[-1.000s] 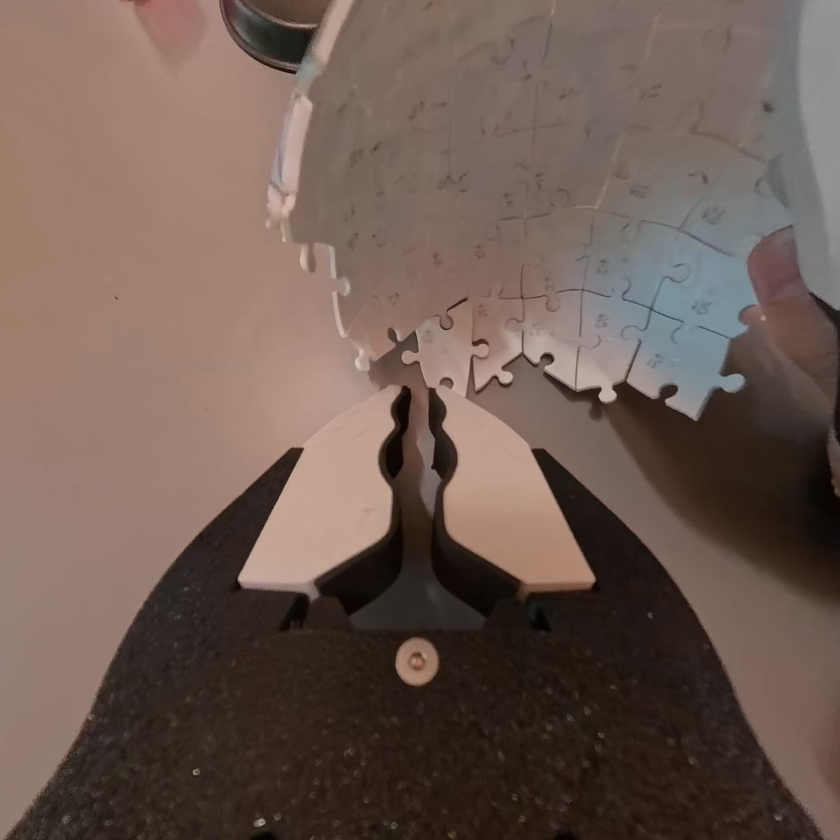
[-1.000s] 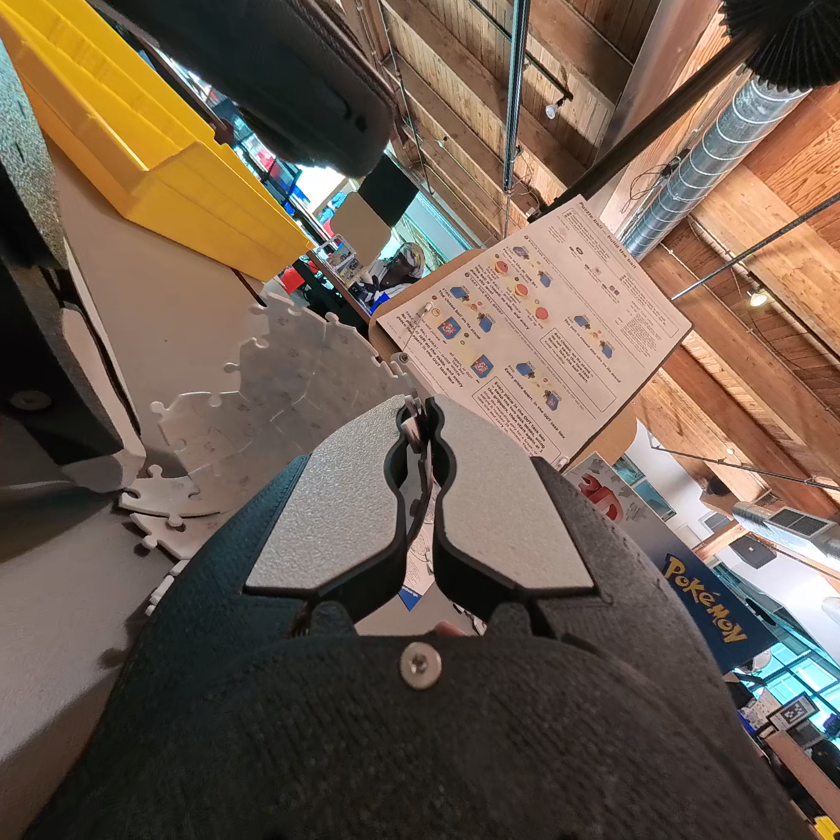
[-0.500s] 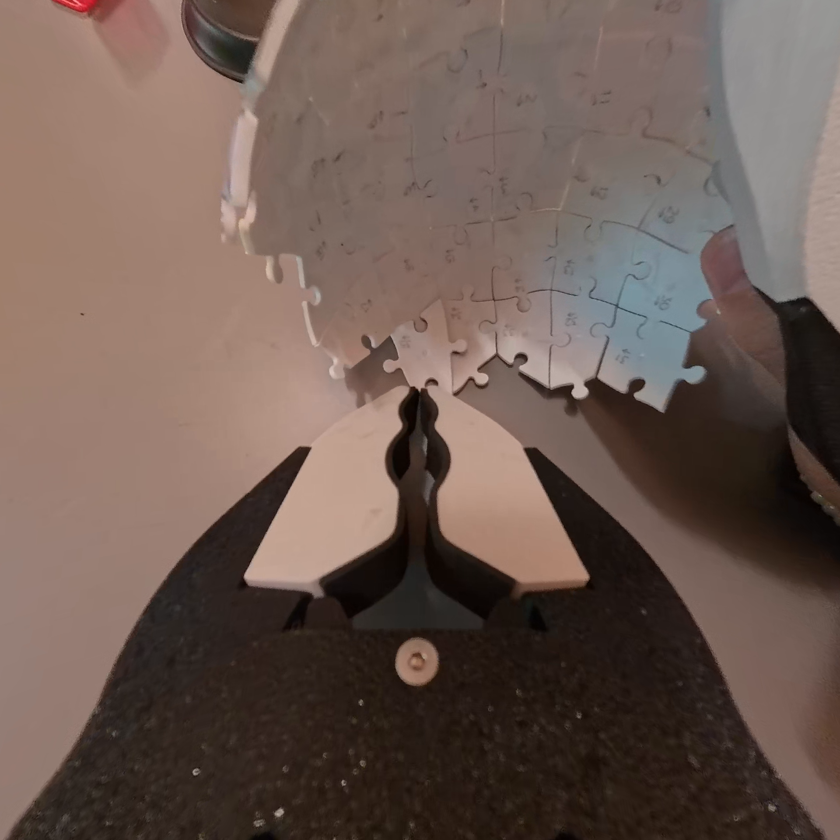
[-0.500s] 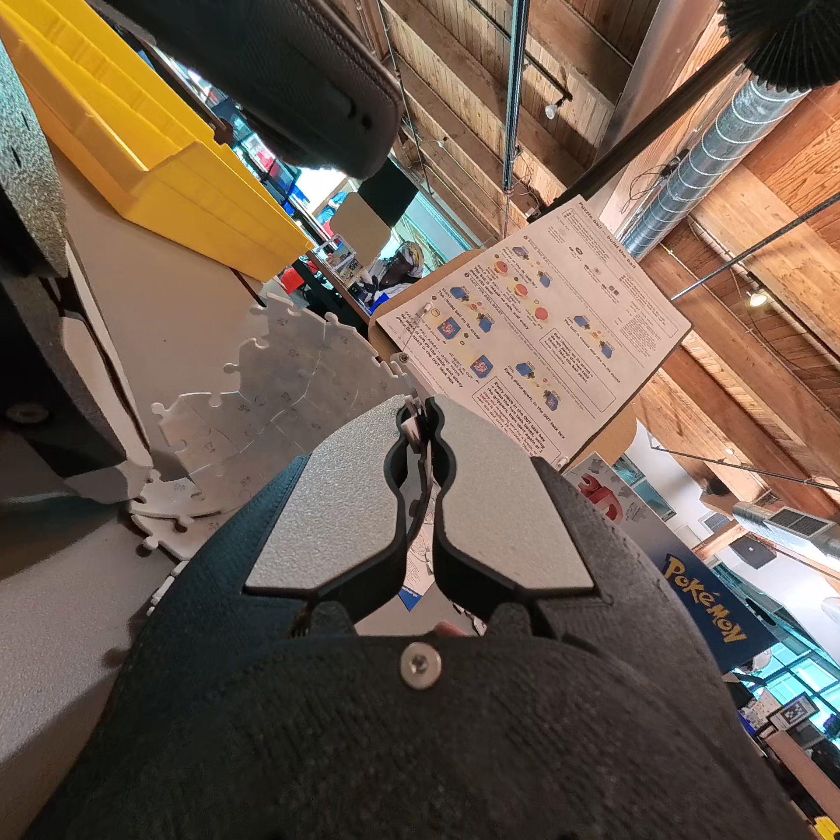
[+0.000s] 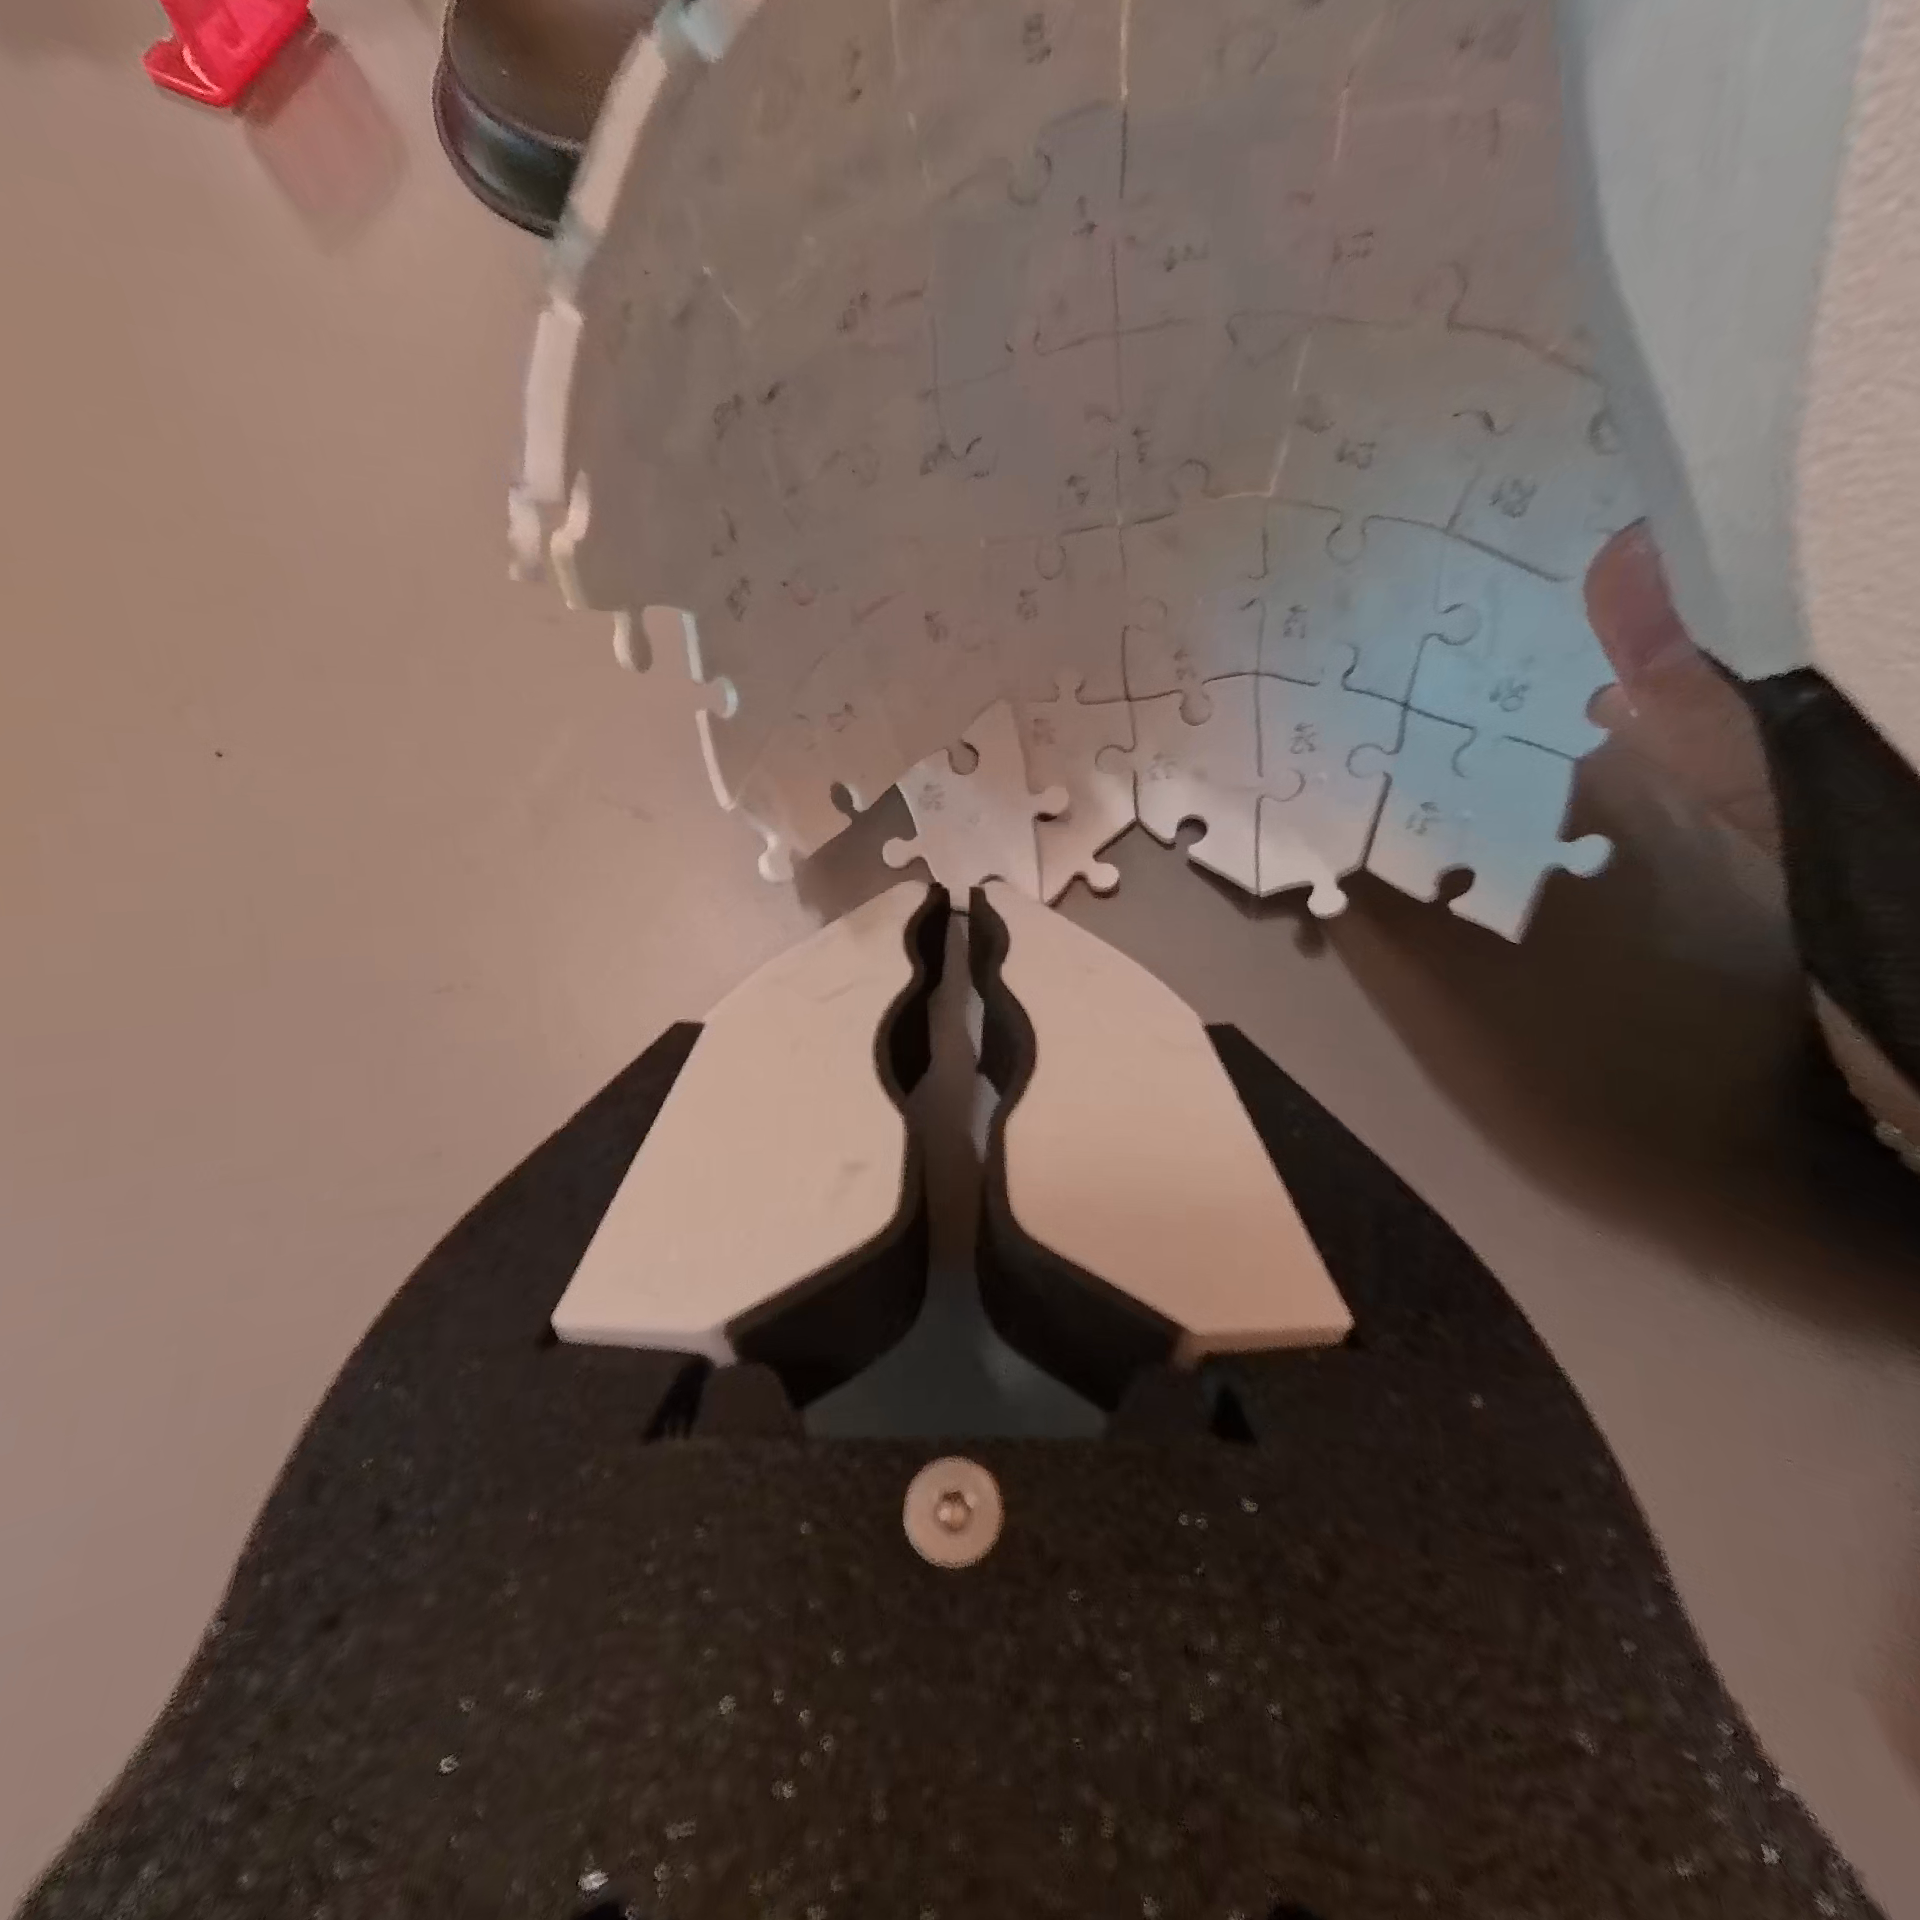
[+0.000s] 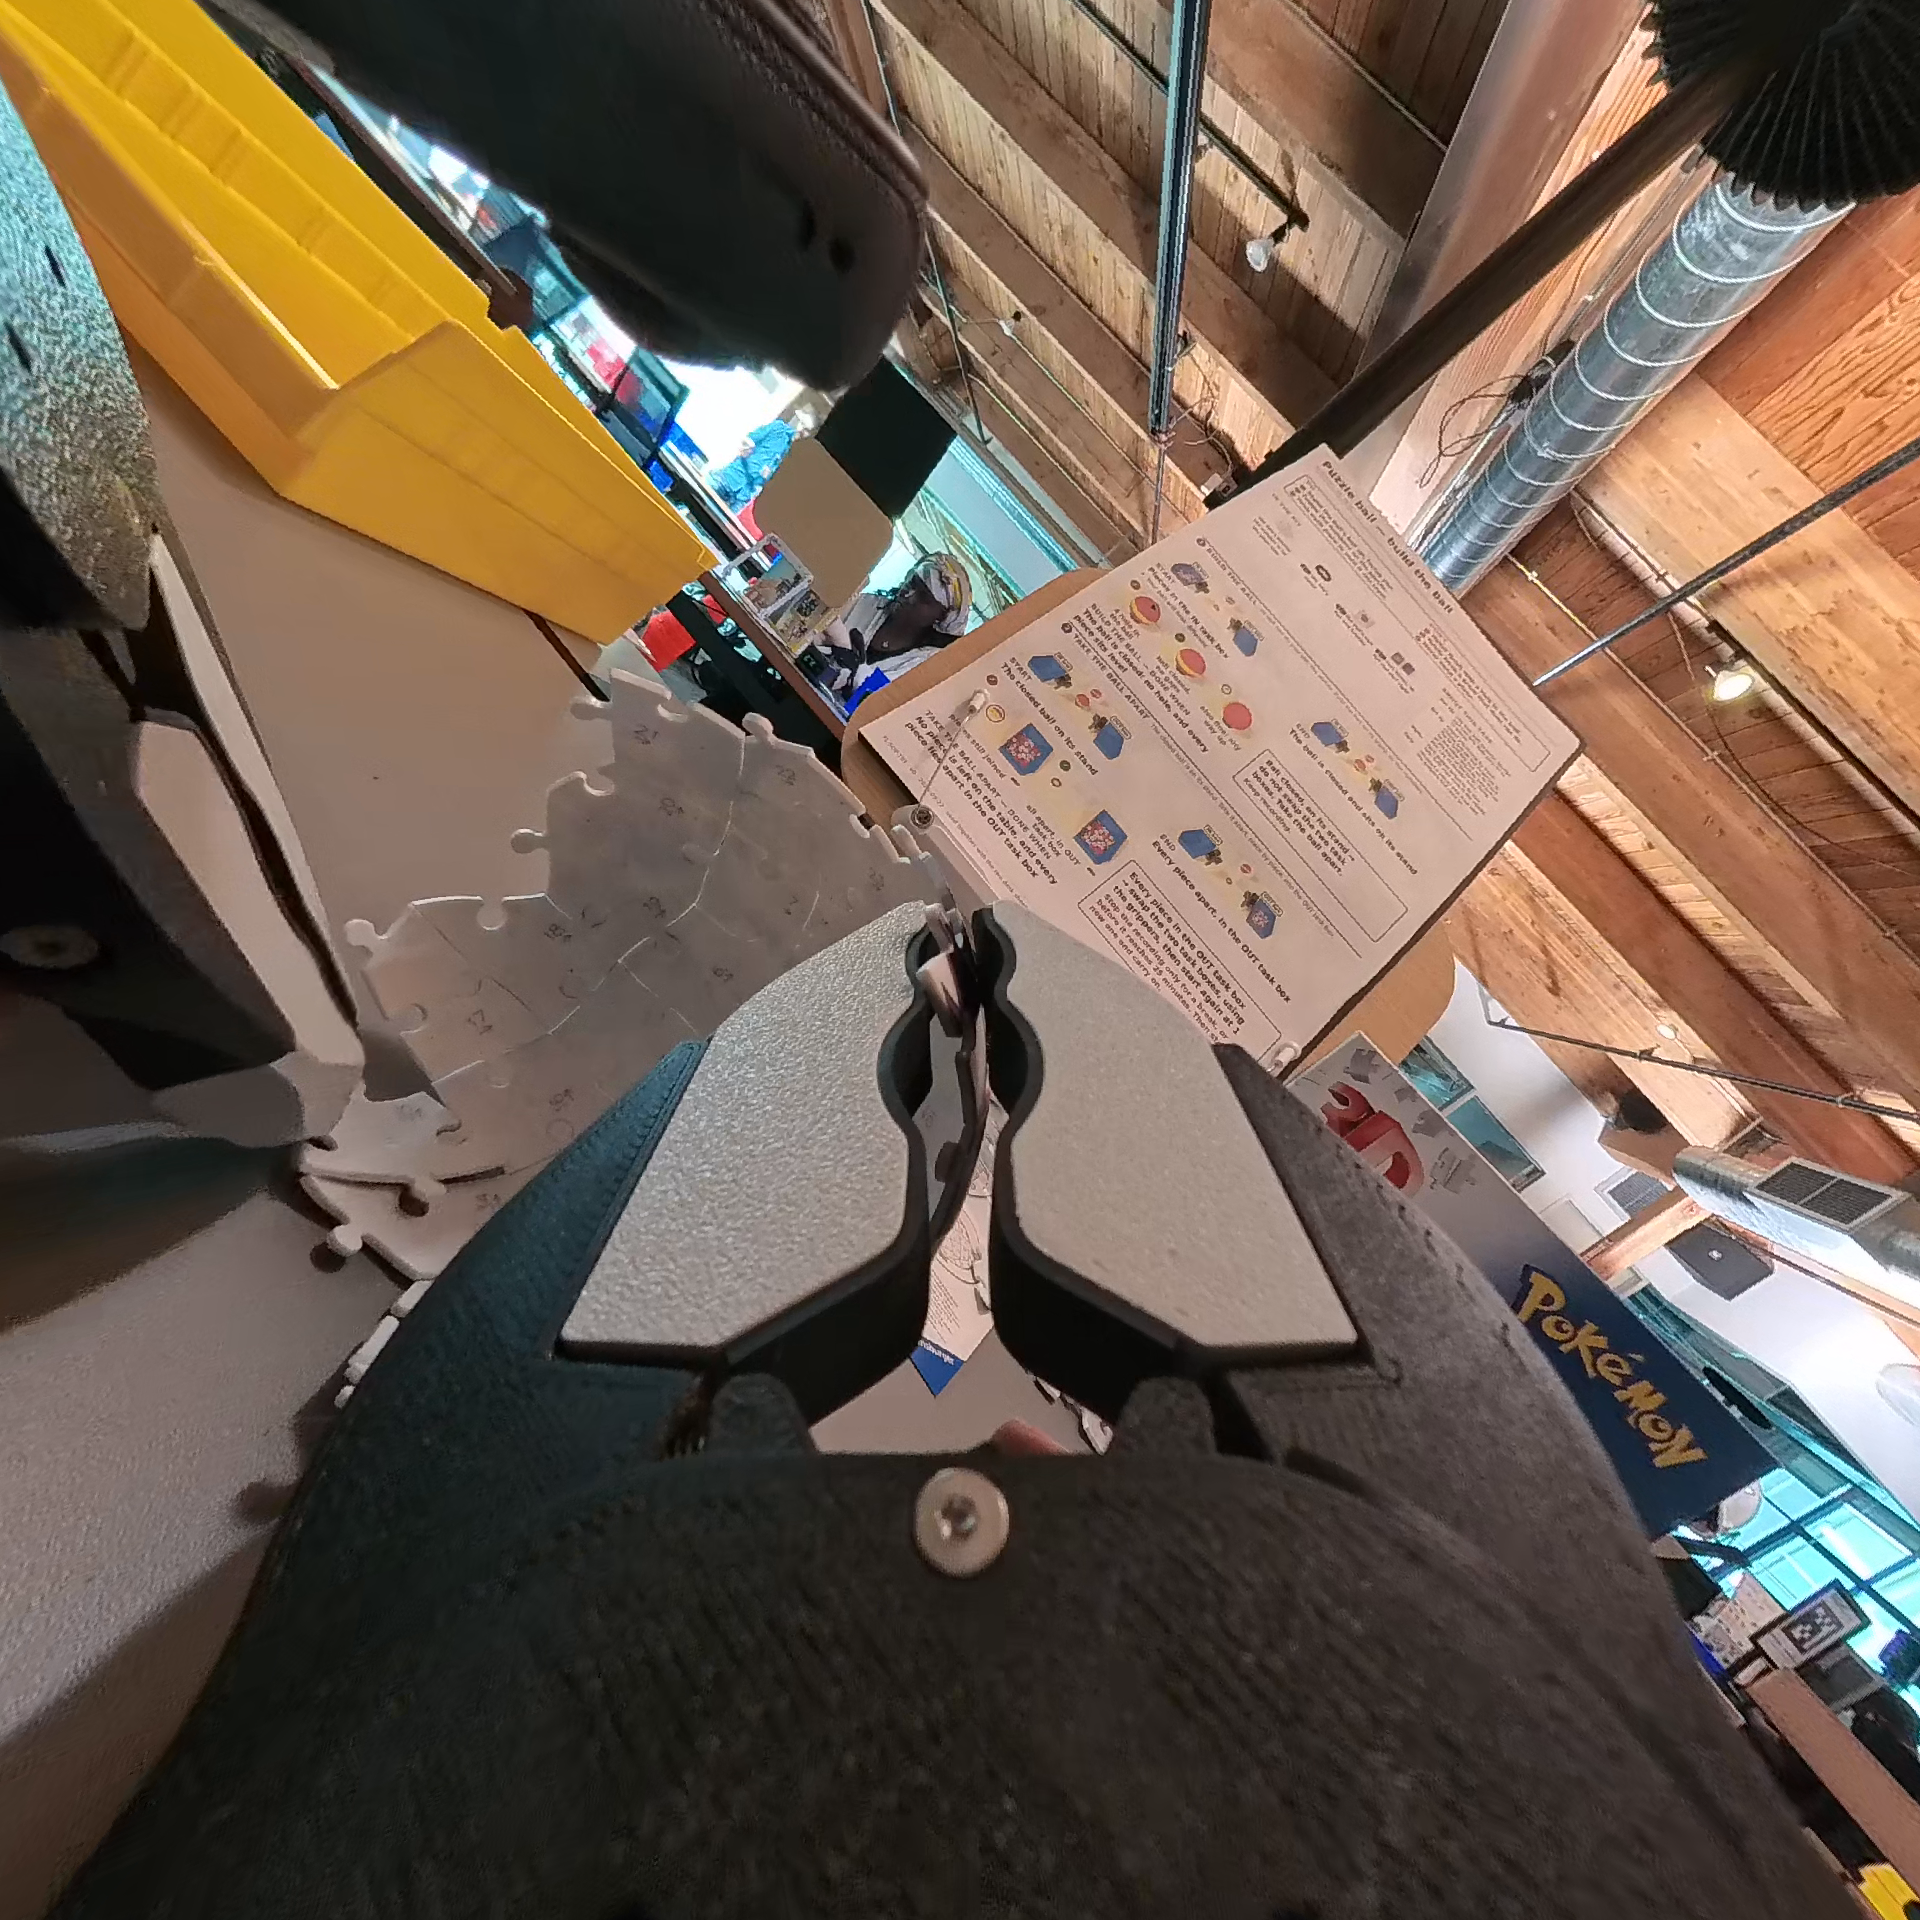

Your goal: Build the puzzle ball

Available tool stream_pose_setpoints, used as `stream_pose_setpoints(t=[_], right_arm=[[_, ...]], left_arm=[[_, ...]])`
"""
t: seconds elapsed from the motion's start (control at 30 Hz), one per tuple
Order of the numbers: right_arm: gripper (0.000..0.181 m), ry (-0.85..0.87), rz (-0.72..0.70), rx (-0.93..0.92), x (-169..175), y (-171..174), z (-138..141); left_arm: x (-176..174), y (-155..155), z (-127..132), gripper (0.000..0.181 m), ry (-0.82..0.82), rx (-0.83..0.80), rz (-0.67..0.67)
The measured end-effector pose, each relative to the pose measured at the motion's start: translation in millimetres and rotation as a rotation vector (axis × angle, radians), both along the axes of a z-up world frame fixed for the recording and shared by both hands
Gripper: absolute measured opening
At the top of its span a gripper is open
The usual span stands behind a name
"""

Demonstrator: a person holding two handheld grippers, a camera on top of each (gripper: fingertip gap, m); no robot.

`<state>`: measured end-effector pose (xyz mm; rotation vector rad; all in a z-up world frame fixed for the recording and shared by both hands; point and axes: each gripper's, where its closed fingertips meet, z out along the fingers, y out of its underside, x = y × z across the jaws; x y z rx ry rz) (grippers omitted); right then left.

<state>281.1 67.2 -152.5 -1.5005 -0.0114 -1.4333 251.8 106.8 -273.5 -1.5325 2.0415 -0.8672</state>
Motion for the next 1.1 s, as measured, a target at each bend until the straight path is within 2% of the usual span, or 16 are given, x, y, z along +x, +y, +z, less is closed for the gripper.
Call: stream_pose_setpoints(t=[0.87,1.1], right_arm=[[0.006,-0.001,-0.002,-0.001,0.0,-0.3,0.2],[0.006,-0.002,-0.002,-0.002,0.0,-0.3,0.2]], left_arm=[[-1.3,1.8,-1.6,0.005,0.000,0.047,0.001],[-2.0,1.2,-1.6,0.012,0.001,0.048,0.004]])
